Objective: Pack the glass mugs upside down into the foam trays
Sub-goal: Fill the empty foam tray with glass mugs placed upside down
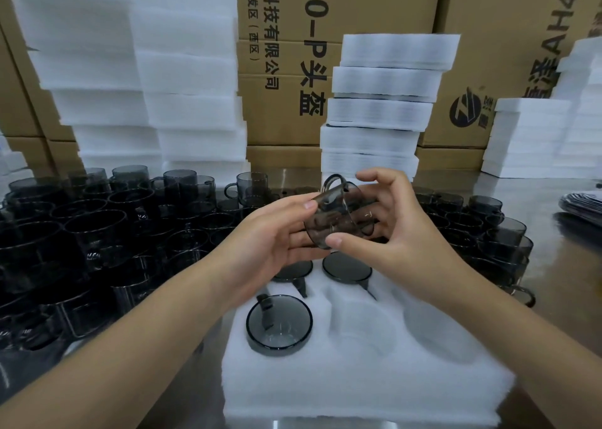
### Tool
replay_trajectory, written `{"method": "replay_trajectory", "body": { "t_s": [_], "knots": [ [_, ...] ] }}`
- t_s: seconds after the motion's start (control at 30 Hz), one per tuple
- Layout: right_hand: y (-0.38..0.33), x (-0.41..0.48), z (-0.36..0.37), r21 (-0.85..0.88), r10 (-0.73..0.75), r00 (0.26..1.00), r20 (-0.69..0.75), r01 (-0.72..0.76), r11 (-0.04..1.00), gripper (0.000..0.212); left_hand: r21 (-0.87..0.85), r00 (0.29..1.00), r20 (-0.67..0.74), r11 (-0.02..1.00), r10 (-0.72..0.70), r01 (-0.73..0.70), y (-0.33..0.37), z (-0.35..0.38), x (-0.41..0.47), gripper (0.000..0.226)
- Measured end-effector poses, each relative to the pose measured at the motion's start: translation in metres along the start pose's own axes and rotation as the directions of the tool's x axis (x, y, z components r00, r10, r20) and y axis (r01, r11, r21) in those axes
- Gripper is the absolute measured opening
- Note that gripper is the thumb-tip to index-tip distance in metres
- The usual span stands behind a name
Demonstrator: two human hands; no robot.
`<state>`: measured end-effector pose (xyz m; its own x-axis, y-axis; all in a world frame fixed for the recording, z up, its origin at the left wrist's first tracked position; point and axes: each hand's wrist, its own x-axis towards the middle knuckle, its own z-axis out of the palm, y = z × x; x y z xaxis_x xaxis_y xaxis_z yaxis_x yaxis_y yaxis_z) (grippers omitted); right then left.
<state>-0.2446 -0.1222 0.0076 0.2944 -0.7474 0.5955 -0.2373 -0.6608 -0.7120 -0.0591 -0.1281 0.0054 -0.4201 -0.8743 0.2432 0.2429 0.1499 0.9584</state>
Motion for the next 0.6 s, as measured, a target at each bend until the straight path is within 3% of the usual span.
{"method": "replay_trajectory", "body": {
  "t_s": [0.37, 0.6],
  "knots": [
    [0.0032, -0.0015, 0.0006, -0.025, 0.002, 0.998, 0.057, -0.001, 1.0, 0.084, -0.035, 1.0, 0.016, 0.999, -0.003, 0.004, 0.0027, 0.0021, -0.0016, 0.056],
    [0.0091, -0.0014, -0.0012, -0.002, -0.005, 0.997, 0.075, 0.005, 1.0, 0.069, 0.001, 0.999, -0.005, 0.999, 0.042, -0.042, -0.0006, 0.0038, -0.0021, 0.048]
  ]
}}
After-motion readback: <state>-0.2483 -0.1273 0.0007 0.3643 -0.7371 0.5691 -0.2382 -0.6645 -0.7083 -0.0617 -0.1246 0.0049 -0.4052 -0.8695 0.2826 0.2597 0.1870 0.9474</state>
